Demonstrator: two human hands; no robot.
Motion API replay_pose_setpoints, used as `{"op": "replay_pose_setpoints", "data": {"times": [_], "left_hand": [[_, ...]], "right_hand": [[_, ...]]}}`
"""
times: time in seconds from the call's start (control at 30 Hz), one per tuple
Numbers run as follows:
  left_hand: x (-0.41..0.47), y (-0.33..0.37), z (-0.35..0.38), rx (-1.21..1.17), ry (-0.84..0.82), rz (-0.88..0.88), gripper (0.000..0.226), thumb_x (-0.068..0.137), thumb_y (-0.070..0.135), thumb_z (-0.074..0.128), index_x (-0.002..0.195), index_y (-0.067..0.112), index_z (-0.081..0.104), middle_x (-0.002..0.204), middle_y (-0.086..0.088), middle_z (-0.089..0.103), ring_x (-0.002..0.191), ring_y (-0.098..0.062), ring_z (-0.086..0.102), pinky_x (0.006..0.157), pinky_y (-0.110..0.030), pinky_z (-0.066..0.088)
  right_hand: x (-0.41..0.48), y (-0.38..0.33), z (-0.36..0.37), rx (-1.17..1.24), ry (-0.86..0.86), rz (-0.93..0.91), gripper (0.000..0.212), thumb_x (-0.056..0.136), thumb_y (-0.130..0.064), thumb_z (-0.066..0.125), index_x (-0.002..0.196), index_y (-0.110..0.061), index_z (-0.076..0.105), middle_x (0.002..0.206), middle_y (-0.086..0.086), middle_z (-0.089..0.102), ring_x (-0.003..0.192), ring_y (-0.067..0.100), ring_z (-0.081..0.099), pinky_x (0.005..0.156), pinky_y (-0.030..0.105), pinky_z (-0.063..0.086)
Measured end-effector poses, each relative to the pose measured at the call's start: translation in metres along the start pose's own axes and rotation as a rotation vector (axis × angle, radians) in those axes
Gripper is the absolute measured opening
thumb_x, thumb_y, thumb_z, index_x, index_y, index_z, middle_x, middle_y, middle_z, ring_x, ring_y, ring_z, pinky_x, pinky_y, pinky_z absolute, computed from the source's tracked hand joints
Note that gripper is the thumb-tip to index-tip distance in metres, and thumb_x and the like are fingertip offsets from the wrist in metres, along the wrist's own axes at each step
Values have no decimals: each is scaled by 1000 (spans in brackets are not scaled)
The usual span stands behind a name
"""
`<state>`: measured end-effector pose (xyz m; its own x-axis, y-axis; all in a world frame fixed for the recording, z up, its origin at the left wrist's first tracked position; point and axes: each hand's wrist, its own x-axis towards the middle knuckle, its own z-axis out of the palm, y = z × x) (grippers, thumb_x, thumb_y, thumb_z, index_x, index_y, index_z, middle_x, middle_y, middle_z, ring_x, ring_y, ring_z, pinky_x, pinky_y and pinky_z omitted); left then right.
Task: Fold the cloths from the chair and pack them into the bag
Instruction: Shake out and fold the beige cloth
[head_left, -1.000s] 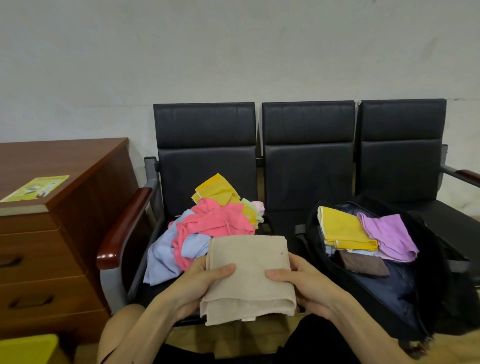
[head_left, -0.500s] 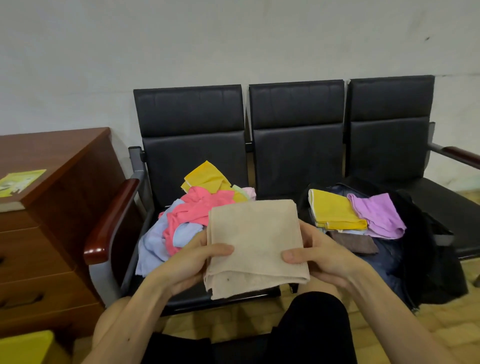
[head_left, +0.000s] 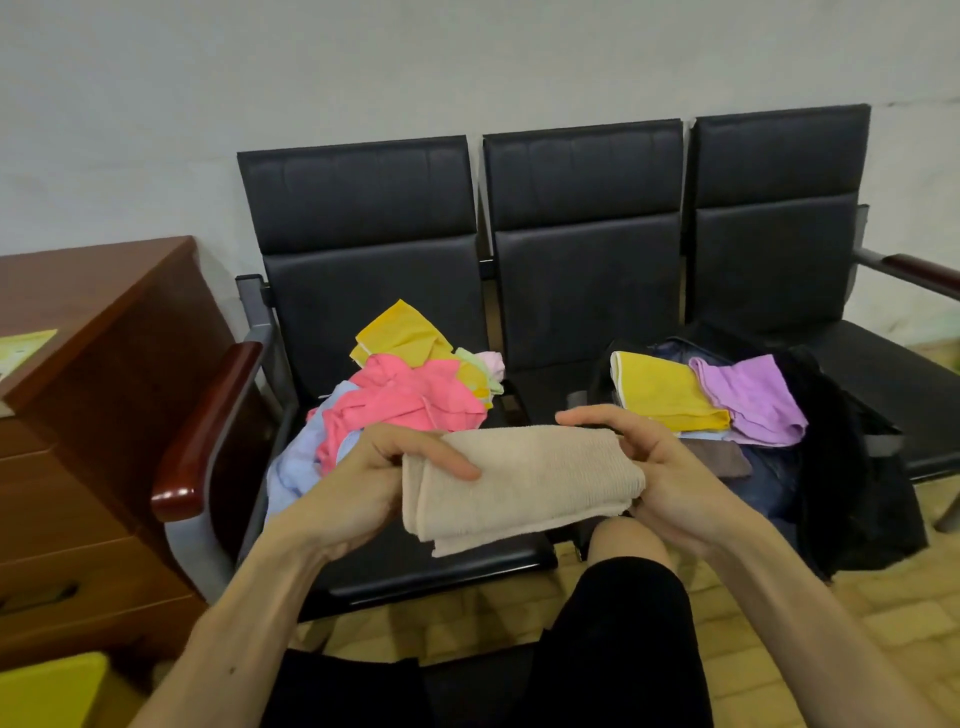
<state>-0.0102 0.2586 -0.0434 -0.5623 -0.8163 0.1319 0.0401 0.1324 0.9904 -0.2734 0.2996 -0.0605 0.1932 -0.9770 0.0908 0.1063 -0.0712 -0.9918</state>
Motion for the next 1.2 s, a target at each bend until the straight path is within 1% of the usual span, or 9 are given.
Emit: {"op": "replay_pose_setpoints", "data": {"times": [0.13, 0.33, 0.53, 0.73, 0.8, 0.87, 0.93, 1.03, 1.2], "left_hand": [[23, -17, 11, 39, 16, -15, 66, 93, -24, 37, 75, 22, 81, 107, -7, 76, 105, -26, 70, 82, -31, 58], [77, -47, 41, 40, -71, -81, 75, 86, -33, 28, 75, 19, 81, 106, -4, 76, 106, -22, 71, 85, -31, 58], [136, -103, 88, 98, -225, -254, 64, 84, -29, 36, 87, 15, 82, 109, -15, 74, 107, -29, 69, 95, -57, 53], [208, -142, 128, 156, -416, -461, 41, 72, 8, 50, 98, 17, 80, 122, -12, 65, 116, -32, 59, 95, -51, 50], [231, -151, 143, 167, -423, -520, 34, 78, 19, 52, 97, 19, 80, 110, -19, 65, 98, -29, 63, 81, -38, 52], [260, -167, 159, 266, -387, -451, 19, 91, 27, 64, 95, 19, 80, 92, -2, 66, 77, -4, 63, 72, -21, 46], [282, -186, 168, 435, -369, -330, 15, 89, 26, 74, 101, 18, 77, 100, 11, 63, 87, 7, 60, 75, -9, 45], [311, -221, 181, 578, -313, -236, 23, 84, 24, 79, 107, 21, 73, 114, 7, 58, 109, -5, 55, 88, -10, 39], [351, -267, 195, 586, -141, -207, 28, 87, 16, 76, 114, 20, 70, 112, 8, 48, 104, -2, 44, 85, 3, 29]], "right_hand": [[-2, 16, -10, -116, 204, 25, 35, 95, -2, 54, 99, -31, 73, 94, -6, 74, 86, 11, 69, 70, 35, 51], [-10, 48, -49, 35, 392, 168, 35, 100, -7, 49, 102, -31, 74, 100, 10, 74, 88, 22, 68, 78, 44, 47], [-21, 97, -103, -7, 804, 233, 23, 97, -1, 53, 101, -12, 73, 89, 10, 76, 88, 31, 68, 63, 34, 53], [-22, 115, -168, 245, 855, 495, 48, 103, -46, 34, 94, -11, 66, 70, 6, 65, 65, 22, 58, 58, 34, 44], [-14, 116, -187, 87, 810, 537, 45, 97, -57, 46, 99, -18, 68, 87, 4, 72, 76, 22, 67, 63, 38, 54], [-3, 125, -215, -151, 729, 545, 31, 91, -46, 64, 109, -21, 64, 97, 1, 70, 76, 13, 69, 60, 30, 55], [8, 134, -241, -253, 689, 525, 30, 88, -36, 72, 110, -19, 61, 95, 0, 69, 68, 9, 68, 54, 25, 50], [34, 157, -287, -367, 744, 478, 31, 82, -29, 80, 105, -16, 63, 95, 3, 71, 83, 18, 70, 67, 30, 57], [82, 195, -340, -554, 828, 504, 41, 77, -34, 84, 108, -14, 67, 96, -1, 70, 92, 20, 66, 85, 36, 52]]}}
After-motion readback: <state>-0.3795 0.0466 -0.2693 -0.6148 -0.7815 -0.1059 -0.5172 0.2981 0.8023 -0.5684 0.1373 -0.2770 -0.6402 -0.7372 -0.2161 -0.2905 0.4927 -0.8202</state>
